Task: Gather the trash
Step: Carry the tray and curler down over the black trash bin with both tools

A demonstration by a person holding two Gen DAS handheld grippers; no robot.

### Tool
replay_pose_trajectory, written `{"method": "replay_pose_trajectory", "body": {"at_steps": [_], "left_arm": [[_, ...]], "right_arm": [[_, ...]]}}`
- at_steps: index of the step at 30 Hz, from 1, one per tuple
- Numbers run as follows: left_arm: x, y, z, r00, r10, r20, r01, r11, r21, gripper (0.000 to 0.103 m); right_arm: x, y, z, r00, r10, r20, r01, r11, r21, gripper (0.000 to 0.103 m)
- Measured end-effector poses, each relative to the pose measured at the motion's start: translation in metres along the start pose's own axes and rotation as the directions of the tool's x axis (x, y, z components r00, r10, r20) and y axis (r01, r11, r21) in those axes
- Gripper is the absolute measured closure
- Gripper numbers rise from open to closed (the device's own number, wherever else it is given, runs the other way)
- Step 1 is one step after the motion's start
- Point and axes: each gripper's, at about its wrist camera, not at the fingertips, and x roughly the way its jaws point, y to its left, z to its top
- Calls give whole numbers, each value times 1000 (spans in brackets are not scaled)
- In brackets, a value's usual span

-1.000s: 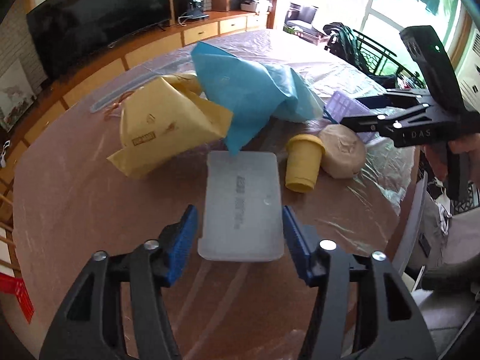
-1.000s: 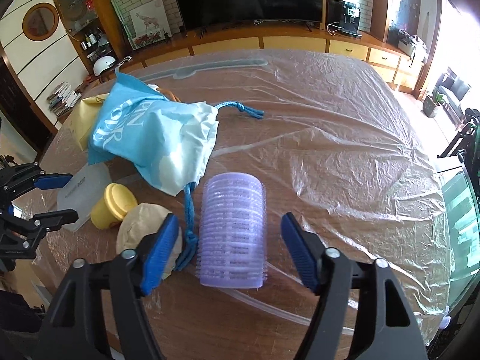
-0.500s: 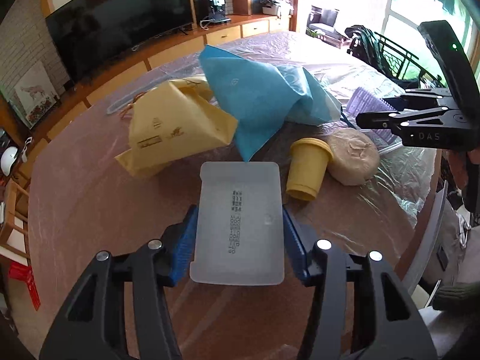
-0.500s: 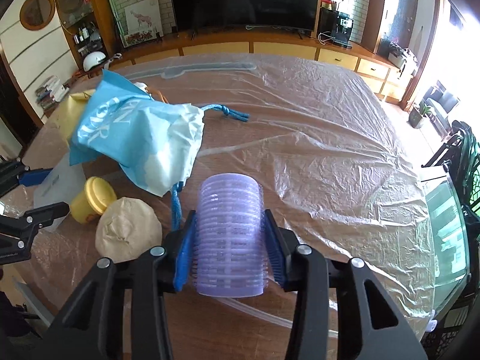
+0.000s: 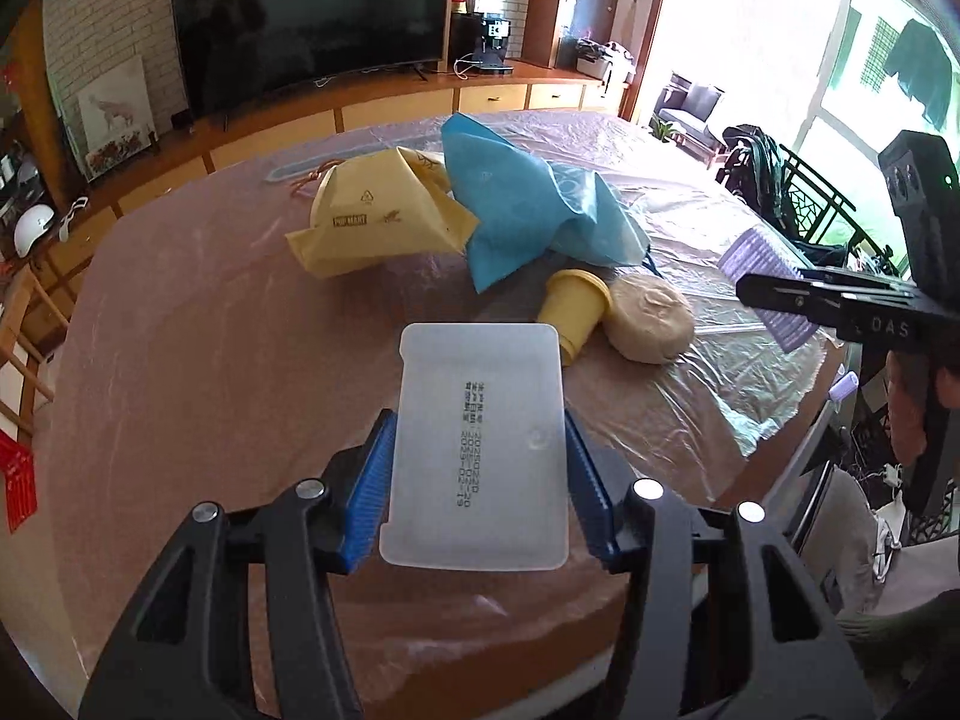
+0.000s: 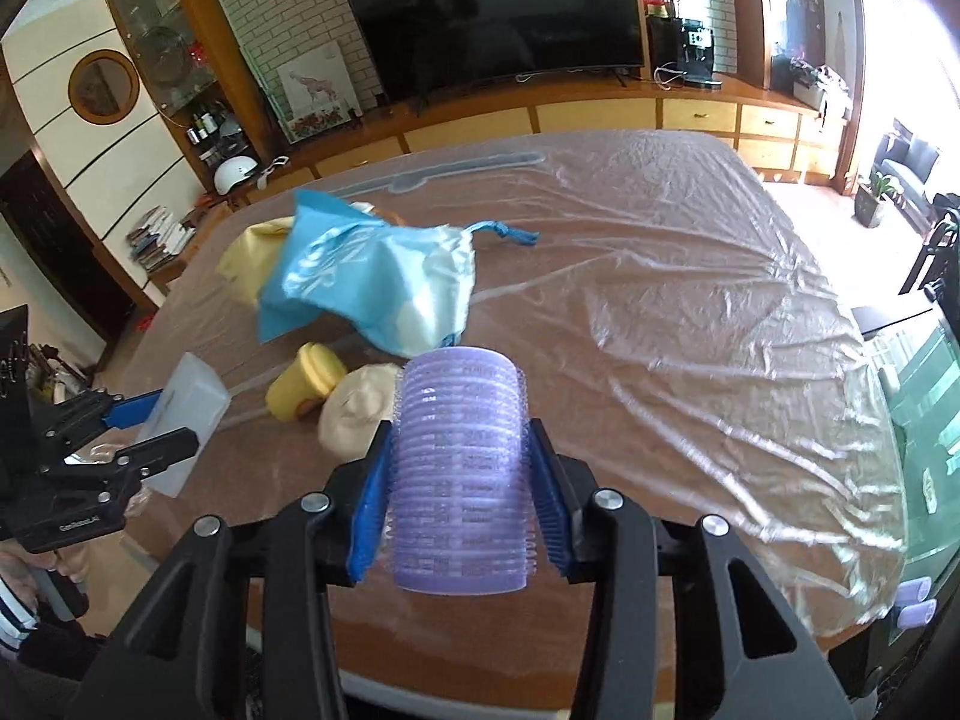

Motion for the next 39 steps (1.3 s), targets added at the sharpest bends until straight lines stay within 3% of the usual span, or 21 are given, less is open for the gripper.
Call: {"method": "replay_pose_trajectory", "body": {"at_steps": [11,24,39], "left_arm": [[-32,-32,-32,999,2,39,-1,999,-42,49],[-49,-68,-71,1000,-5,16,5,1000,-7,49],[-38,-93,-110,998,-17,-66,17,1000,9,49]], "right_arm": [[-33,36,-35,995,94,-13,-95,993,-70,61],[-60,58,-87,980,181,-81,-190,974,-126,61],[-52,58,-141,970,143,-197,-180,966,-183,61]]}}
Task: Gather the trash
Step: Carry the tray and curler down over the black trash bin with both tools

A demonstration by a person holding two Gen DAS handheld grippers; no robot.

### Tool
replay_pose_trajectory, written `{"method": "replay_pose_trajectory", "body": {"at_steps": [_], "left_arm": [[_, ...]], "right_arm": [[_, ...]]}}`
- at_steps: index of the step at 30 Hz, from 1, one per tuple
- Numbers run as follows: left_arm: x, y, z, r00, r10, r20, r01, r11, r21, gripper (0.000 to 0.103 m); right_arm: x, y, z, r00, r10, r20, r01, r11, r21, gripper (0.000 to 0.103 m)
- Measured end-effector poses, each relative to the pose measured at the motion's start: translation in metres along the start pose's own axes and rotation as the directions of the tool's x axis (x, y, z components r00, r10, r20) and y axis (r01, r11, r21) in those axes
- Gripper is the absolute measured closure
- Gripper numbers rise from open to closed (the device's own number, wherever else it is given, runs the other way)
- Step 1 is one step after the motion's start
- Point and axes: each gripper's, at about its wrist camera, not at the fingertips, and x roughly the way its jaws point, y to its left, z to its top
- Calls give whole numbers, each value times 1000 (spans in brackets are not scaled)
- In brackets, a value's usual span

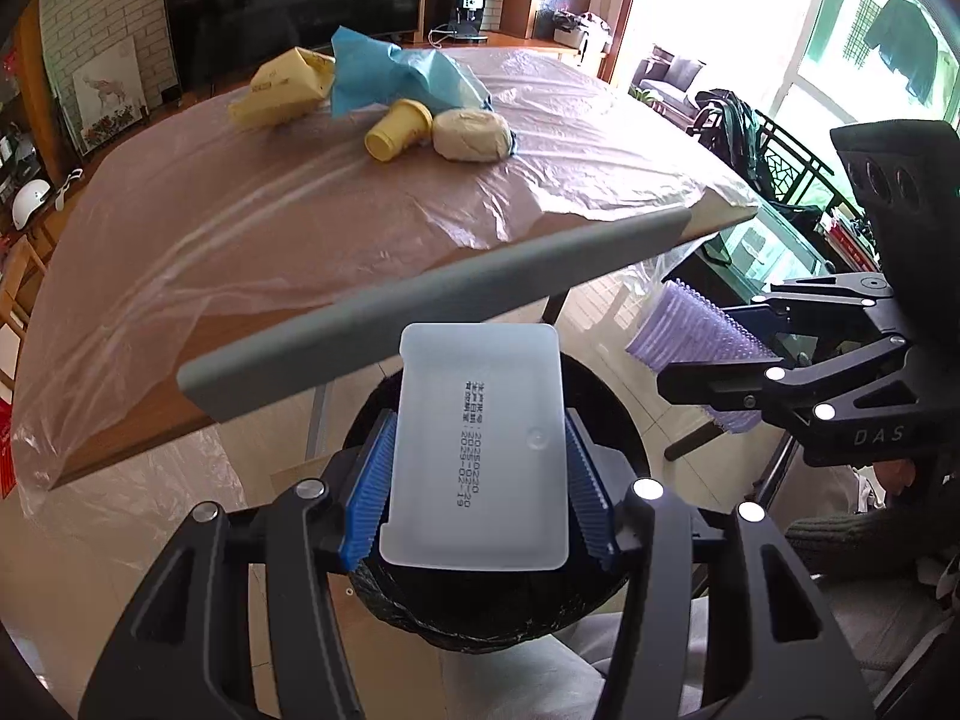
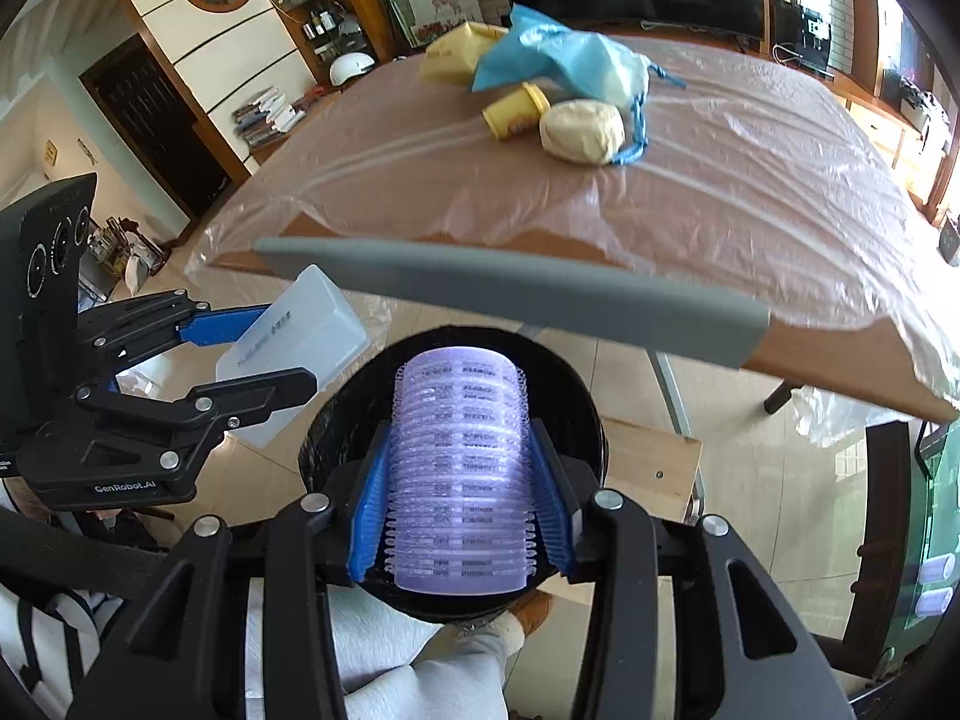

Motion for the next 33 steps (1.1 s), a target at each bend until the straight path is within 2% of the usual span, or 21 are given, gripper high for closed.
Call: {"method": "replay_pose_trajectory", "body": {"at_steps": [14,33], "left_arm": [[24,2,-22,996,42,-83,-43,999,-10,49],[53,4,-40,984,77,-158,-78,997,-1,49]], "right_arm": [[31,0,-6,997,-39,-64,37,999,-35,61],[66,3,-9,993,-87,-85,83,995,-51,61]]}}
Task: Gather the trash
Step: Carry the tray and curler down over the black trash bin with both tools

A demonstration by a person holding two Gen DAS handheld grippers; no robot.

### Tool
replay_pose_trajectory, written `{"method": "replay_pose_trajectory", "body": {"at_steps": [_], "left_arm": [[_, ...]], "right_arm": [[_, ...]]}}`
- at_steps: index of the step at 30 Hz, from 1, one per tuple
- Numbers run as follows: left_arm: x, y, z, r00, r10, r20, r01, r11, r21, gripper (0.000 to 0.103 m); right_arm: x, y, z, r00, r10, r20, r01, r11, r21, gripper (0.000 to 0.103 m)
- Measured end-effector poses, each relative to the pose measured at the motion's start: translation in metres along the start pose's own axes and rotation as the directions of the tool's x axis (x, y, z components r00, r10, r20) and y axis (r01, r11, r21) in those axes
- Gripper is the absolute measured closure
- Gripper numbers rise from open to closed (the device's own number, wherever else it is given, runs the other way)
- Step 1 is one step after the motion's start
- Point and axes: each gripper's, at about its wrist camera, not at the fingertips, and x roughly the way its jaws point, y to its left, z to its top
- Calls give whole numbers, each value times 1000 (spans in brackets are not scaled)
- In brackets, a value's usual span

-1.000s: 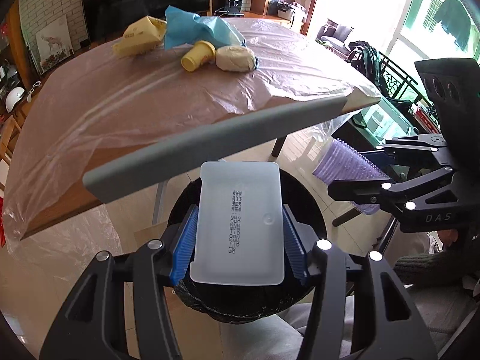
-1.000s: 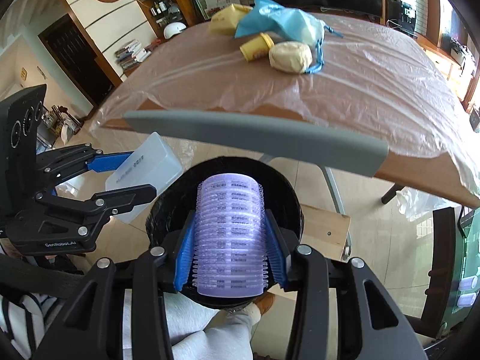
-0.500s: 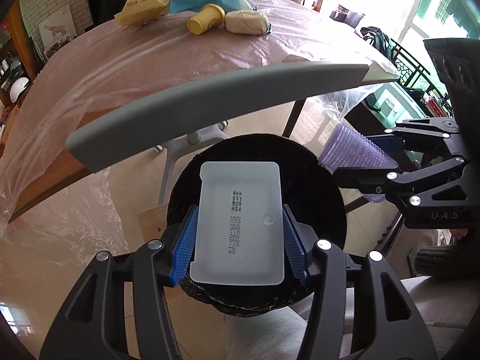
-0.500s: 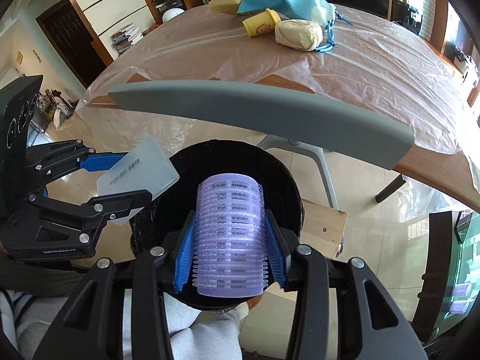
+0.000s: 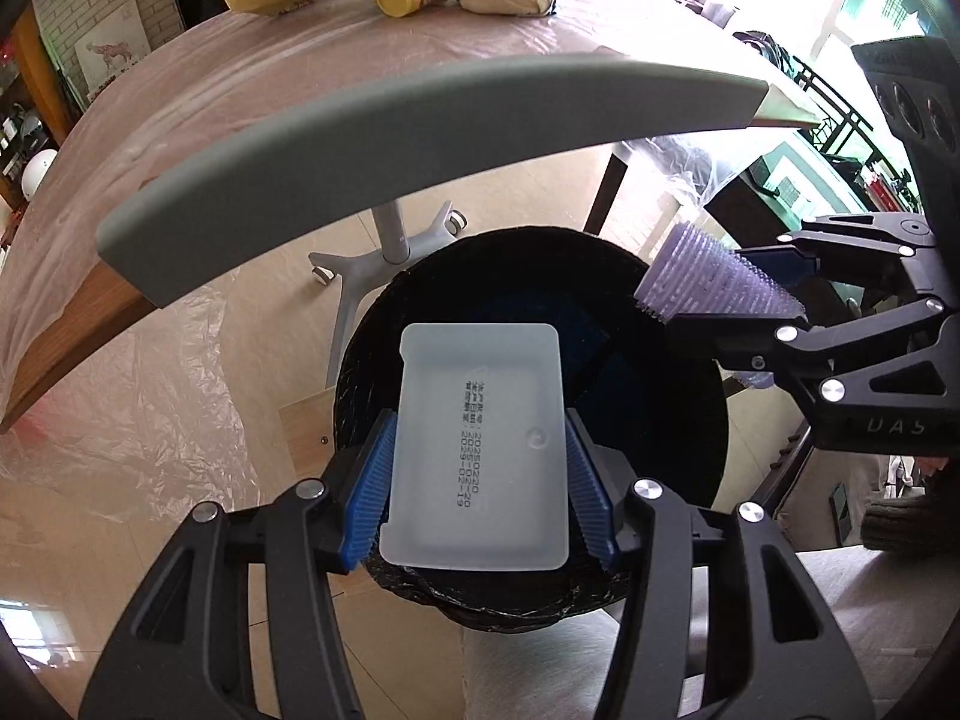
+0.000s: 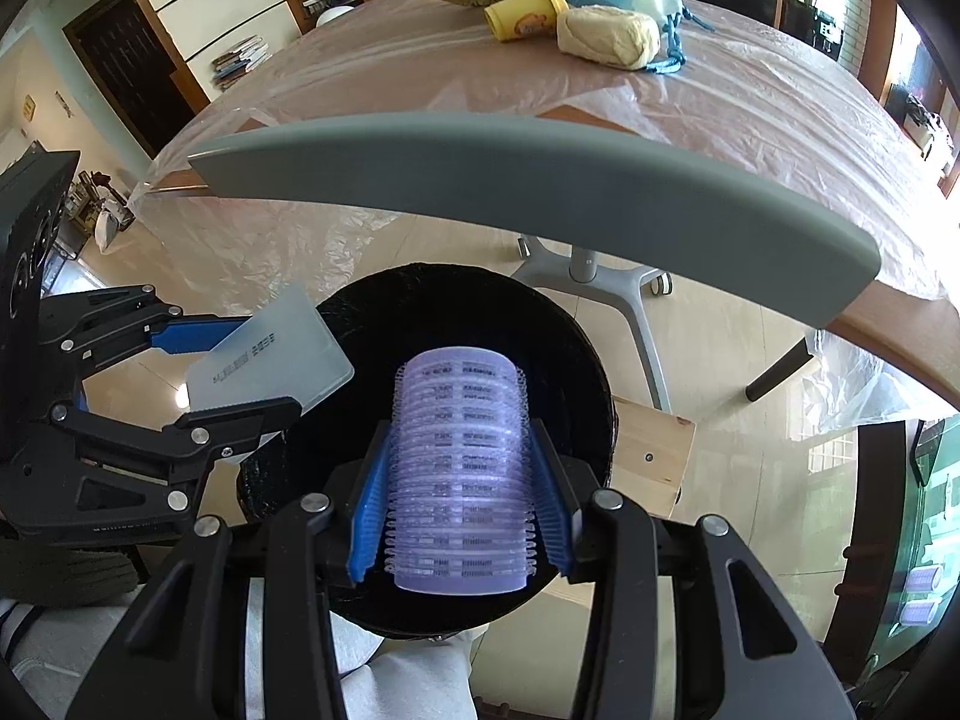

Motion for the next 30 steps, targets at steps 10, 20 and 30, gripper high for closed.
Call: {"method": "replay_pose_trajectory", "body": {"at_steps": [10,20,30], "left_arm": [[14,-3,-1,999,18,-34,-17,1000,16,49],[26,-6,-1,998,34,-58,-32,999,33,49],[35,-11,-3,997,41,-69,-38,998,54,49]], "right_arm": [[11,-1,-1,1000,-11,-20,11,1000,11,61],[21,-2,-4,999,-21,-42,21,1000,10,61],[30,-4,-6,998,-26,-61,28,999,17,61]]}}
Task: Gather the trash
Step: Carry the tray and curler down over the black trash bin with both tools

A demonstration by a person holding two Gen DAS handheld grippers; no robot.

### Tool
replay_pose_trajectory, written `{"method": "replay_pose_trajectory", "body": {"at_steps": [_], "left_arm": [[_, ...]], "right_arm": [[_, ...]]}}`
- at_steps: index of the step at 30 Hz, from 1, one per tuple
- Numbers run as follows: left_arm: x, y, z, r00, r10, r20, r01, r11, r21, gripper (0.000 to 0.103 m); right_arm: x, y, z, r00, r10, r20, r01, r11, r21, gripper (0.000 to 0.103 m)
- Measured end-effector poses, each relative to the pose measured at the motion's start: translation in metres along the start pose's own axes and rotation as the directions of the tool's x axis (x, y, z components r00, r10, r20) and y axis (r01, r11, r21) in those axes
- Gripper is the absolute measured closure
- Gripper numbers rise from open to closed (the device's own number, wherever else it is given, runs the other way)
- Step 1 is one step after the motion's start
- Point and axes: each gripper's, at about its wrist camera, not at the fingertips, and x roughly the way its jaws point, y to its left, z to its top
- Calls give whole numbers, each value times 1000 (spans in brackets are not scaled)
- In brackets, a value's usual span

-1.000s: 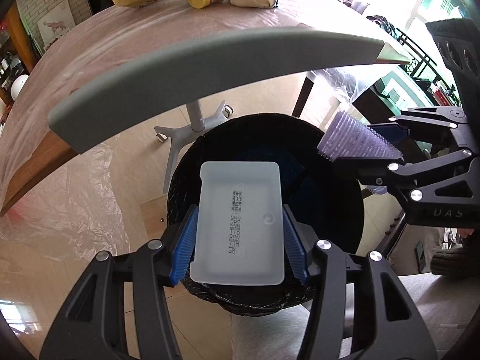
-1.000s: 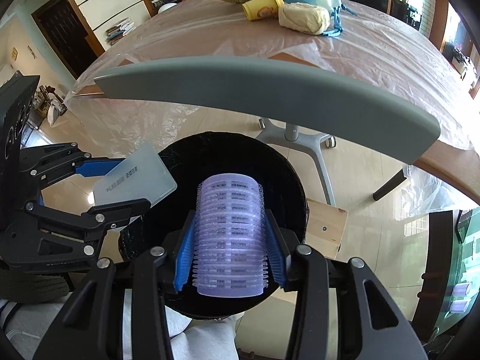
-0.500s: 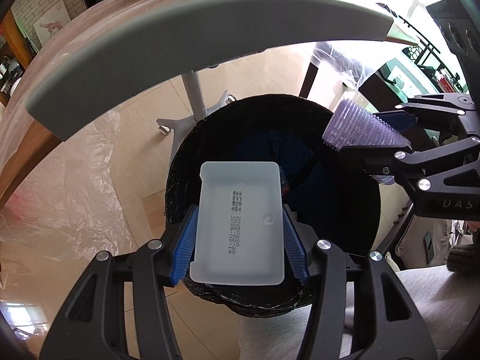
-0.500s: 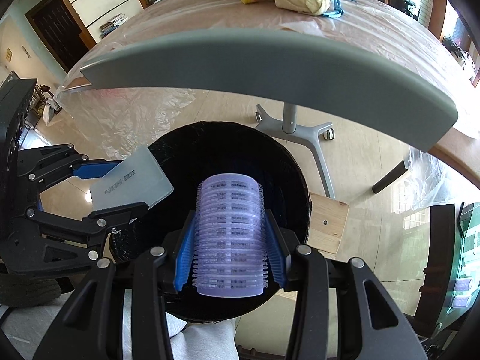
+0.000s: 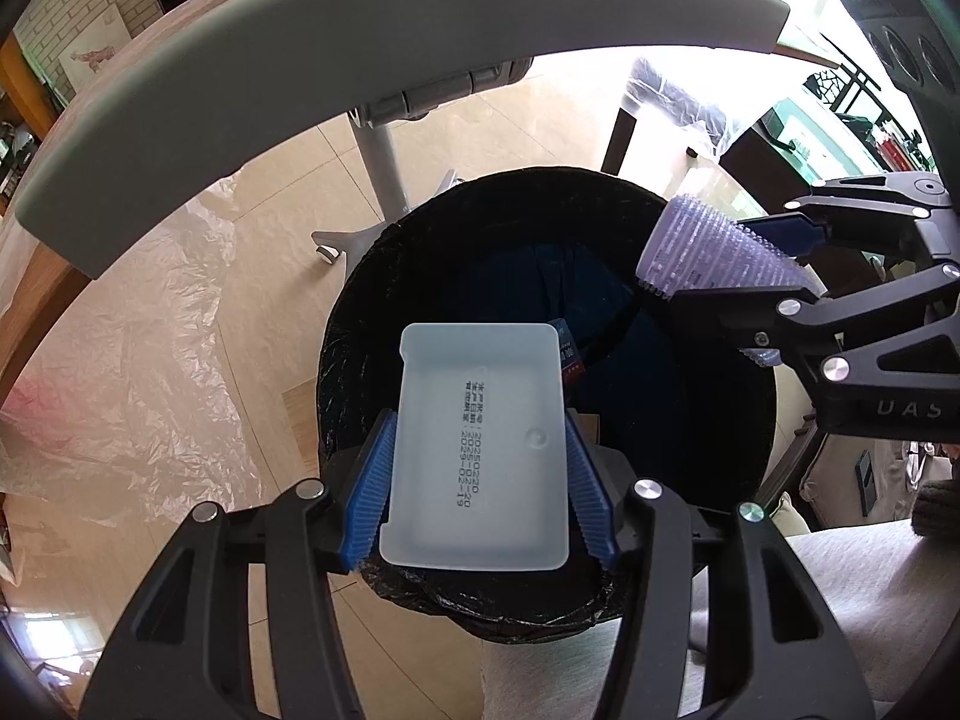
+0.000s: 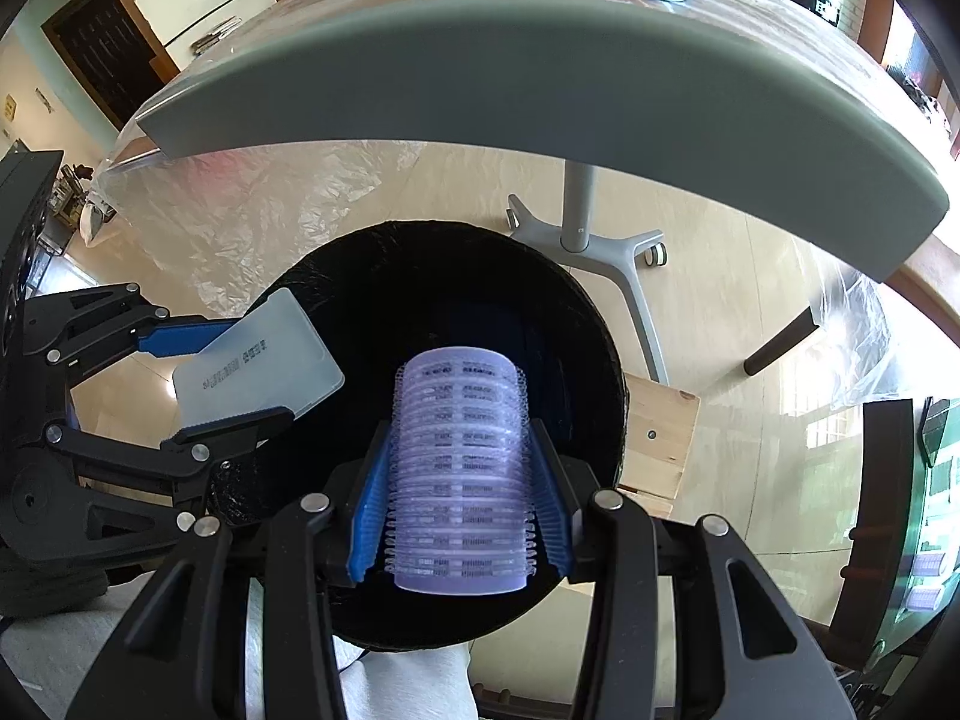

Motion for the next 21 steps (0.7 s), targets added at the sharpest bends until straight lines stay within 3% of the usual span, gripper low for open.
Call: {"method": "replay_pose_trajectory", "body": {"at_steps": [21], "left_arm": [[18,-2,1,999,-1,-32,2,1000,31,49]], "right_arm": [[14,2,4,1000,5,-30,-5,1000,1,61]]}}
